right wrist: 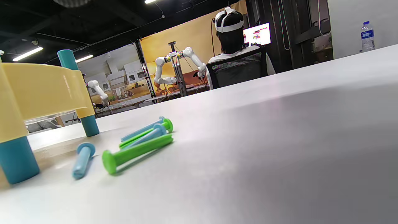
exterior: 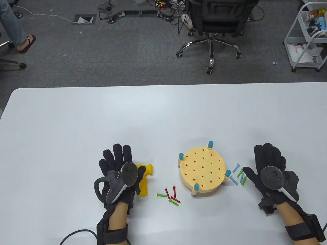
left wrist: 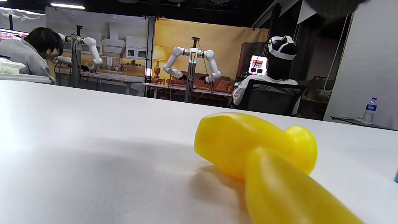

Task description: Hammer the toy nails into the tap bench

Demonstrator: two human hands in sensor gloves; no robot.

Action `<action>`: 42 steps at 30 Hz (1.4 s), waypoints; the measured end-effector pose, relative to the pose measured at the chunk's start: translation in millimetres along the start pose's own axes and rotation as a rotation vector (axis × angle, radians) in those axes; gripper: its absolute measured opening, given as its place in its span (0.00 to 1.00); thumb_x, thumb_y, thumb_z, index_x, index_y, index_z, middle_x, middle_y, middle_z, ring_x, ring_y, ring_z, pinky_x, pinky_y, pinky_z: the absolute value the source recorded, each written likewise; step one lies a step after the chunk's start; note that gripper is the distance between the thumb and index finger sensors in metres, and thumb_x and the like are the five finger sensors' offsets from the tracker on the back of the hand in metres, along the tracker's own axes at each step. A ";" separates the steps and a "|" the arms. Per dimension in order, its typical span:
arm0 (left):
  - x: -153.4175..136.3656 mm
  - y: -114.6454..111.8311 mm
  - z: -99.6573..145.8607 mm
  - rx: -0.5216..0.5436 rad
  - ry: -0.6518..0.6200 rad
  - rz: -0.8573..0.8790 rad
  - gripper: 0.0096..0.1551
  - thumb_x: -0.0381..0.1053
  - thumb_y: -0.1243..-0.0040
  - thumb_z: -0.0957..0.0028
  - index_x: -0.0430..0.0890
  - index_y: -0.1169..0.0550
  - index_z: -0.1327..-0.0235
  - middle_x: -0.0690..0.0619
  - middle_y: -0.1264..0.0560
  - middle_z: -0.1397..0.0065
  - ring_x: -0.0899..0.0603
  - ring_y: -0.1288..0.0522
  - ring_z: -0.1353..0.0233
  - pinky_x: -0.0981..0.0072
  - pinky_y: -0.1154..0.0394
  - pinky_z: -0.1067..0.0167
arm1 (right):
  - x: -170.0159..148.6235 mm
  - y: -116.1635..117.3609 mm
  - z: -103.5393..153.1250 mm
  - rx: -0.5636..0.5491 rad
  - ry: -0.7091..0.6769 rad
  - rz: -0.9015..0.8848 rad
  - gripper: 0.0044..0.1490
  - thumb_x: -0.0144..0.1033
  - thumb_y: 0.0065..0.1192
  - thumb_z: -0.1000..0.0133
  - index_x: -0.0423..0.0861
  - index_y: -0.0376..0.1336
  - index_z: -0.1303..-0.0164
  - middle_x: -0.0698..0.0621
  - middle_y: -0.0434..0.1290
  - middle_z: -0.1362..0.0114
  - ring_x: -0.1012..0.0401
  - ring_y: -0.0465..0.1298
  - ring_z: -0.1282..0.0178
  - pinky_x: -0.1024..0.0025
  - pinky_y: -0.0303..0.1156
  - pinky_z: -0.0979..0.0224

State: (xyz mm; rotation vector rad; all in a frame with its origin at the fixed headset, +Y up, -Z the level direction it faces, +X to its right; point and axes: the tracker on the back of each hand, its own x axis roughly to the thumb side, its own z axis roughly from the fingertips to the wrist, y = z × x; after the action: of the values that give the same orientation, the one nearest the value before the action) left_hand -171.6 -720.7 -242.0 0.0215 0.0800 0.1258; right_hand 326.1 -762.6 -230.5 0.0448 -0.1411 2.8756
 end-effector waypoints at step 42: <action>-23.3 3.0 -1.2 -0.019 0.071 0.061 0.55 0.72 0.53 0.59 0.52 0.56 0.23 0.43 0.61 0.13 0.26 0.61 0.17 0.29 0.61 0.26 | -1.9 0.0 -1.0 0.015 0.002 0.003 0.60 0.69 0.33 0.49 0.47 0.26 0.16 0.36 0.26 0.15 0.34 0.29 0.18 0.28 0.32 0.26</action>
State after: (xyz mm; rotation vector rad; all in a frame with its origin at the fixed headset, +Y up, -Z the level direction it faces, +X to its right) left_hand -195.1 -720.6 -241.3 0.0007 0.1486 0.1884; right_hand 328.0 -763.0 -231.6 0.0440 -0.1194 2.8798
